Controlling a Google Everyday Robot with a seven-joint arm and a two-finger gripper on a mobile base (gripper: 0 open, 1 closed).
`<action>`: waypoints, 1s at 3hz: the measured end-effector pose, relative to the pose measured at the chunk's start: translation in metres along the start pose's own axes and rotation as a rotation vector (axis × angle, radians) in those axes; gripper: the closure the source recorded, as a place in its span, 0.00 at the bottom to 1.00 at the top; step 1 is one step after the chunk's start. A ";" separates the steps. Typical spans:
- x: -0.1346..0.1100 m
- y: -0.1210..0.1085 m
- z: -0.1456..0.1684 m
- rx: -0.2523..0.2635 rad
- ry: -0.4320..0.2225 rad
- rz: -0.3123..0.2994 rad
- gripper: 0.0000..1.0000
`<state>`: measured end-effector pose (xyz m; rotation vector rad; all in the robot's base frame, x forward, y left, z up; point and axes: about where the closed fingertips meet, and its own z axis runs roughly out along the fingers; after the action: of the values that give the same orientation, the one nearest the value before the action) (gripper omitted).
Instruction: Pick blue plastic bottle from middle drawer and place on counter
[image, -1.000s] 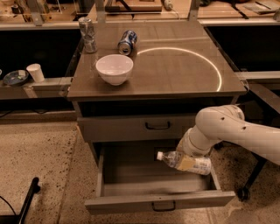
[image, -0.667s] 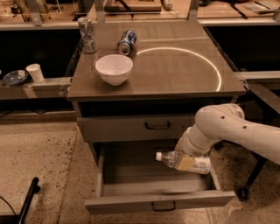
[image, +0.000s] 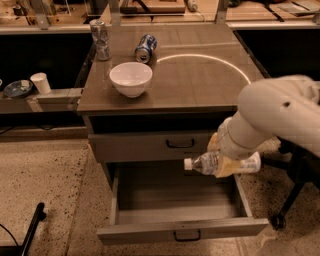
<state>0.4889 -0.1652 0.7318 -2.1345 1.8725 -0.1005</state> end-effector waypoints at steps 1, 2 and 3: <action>-0.006 -0.050 -0.091 0.034 0.101 -0.124 1.00; -0.028 -0.094 -0.120 -0.018 0.094 -0.236 1.00; -0.035 -0.145 -0.127 -0.138 0.112 -0.244 0.98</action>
Offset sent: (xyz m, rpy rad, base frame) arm 0.0784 0.0179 0.2801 -0.2077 0.0900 0.3092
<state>0.5908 -0.1383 0.8968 -2.4927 1.7134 -0.1497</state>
